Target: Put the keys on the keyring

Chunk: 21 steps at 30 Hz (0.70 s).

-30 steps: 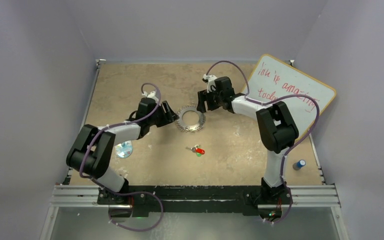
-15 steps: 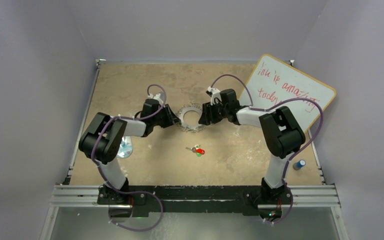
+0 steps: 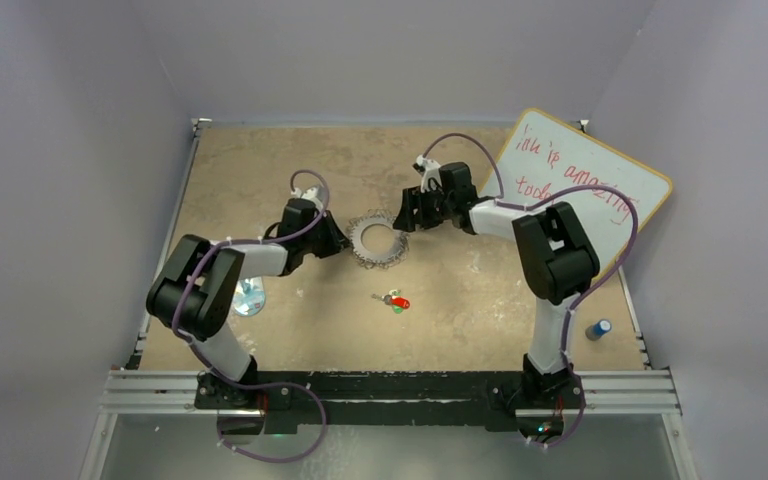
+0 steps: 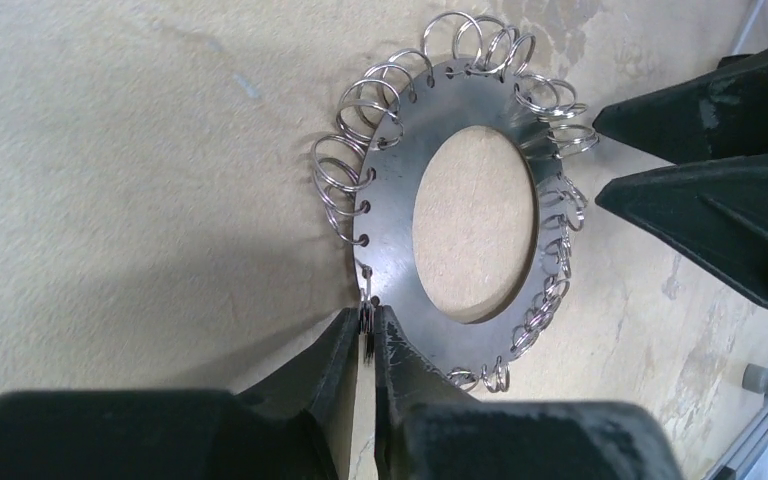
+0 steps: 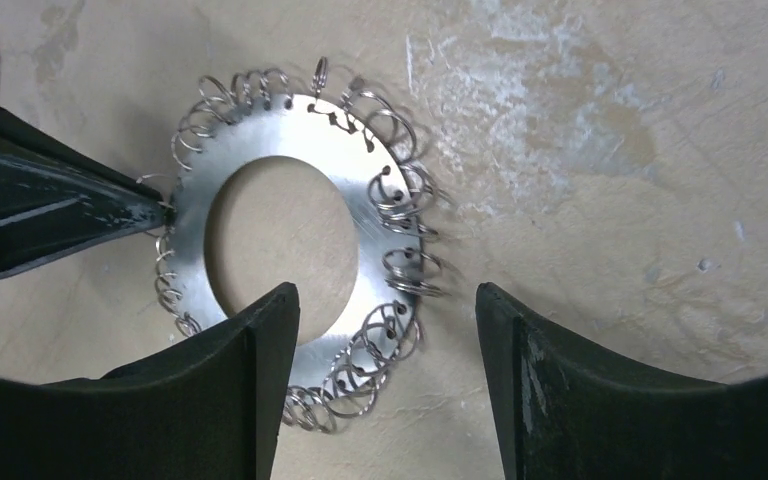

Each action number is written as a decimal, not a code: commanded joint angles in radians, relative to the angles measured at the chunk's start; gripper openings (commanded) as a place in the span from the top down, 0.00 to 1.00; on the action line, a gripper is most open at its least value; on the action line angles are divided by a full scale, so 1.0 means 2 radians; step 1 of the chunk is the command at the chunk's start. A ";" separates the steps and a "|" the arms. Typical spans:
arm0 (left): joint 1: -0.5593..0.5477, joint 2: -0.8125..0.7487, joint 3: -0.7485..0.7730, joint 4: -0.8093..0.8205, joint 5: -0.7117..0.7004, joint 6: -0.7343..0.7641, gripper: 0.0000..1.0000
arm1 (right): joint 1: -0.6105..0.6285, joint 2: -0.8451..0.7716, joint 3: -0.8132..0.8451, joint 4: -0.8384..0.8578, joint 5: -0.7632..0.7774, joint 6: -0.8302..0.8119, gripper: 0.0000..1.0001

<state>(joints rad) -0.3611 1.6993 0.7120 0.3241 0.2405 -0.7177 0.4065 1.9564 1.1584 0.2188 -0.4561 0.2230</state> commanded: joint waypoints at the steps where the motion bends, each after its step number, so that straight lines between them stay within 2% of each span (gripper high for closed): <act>1: 0.002 -0.039 -0.009 -0.008 -0.027 0.018 0.88 | 0.000 0.002 0.000 -0.001 -0.018 -0.002 0.34; 5: 0.002 -0.069 -0.023 0.000 -0.050 0.031 0.75 | 0.000 -0.026 -0.043 0.023 -0.054 0.009 0.35; 9: 0.002 -0.097 -0.036 0.012 -0.069 0.043 0.61 | -0.001 -0.052 -0.070 0.041 -0.044 0.011 0.35; 17: 0.002 -0.140 -0.045 0.012 -0.090 0.068 0.59 | 0.001 -0.020 -0.047 0.051 -0.031 0.009 0.39; 21: 0.002 -0.175 -0.065 0.030 -0.097 0.081 0.60 | 0.004 -0.003 -0.048 0.059 -0.062 0.011 0.41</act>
<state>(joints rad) -0.3603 1.4284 0.6216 0.3195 0.0803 -0.6102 0.4057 1.9221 1.0363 0.3027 -0.5205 0.2394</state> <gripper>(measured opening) 0.410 0.605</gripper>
